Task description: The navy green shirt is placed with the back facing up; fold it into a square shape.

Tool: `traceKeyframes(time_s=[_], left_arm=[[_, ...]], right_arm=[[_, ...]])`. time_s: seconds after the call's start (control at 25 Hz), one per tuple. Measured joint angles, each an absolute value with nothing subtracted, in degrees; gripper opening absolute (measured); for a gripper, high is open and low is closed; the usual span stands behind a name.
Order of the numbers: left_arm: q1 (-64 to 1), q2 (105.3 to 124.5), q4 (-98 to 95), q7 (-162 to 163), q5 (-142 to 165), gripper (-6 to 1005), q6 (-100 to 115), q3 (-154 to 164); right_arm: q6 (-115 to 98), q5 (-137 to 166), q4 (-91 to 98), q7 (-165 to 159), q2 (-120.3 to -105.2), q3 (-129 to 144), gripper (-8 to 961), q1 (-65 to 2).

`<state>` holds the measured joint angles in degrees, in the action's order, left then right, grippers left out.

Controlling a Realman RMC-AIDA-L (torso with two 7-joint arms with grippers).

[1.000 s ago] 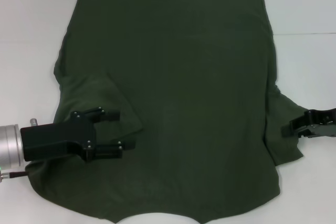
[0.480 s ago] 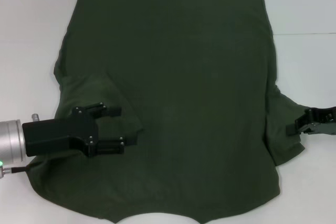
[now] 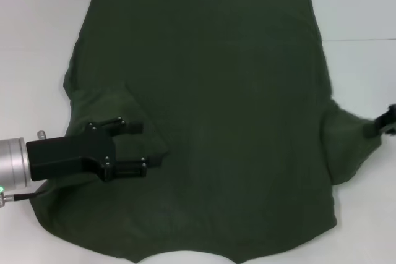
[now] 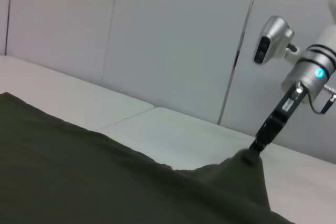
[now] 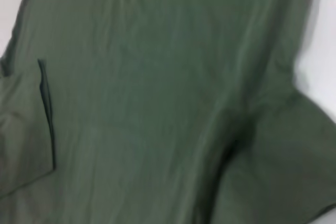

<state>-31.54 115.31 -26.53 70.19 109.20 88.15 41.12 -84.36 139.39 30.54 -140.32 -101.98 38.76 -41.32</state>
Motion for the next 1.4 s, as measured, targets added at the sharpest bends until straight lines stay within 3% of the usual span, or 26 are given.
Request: traceKeyframes(time_s=[0.16, 0.36, 1.04, 1.24, 1.4], left_arm=[[-31.6, 115.38, -26.6, 70.8, 109.2, 851, 88.2, 40.8], [-31.5, 115.39, -27.0, 71.8, 109.2, 849, 88.2, 40.3], [-30.9, 115.39, -27.8, 72.4, 109.2, 844, 89.1, 37.8], [-30.8, 115.39, -27.8, 72.4, 109.2, 842, 89.2, 37.7], [-30.8, 115.38, -27.8, 72.4, 109.2, 841, 89.3, 37.7]], right_arm=[[-87.7, 139.5, 36.0, -140.6, -101.09, 36.1, 16, -41.5], [-89.5, 139.8, 38.5, -140.1, -101.44, 36.3, 18, -44.7], [-81.3, 143.8, 29.0, -144.8, -108.28, 49.0, 23, -59.9], [-83.5, 139.3, 29.0, -145.0, -108.94, 48.1, 210, -60.5], [-83.3, 138.0, 29.6, -145.1, -108.07, 48.1, 397, -59.3]])
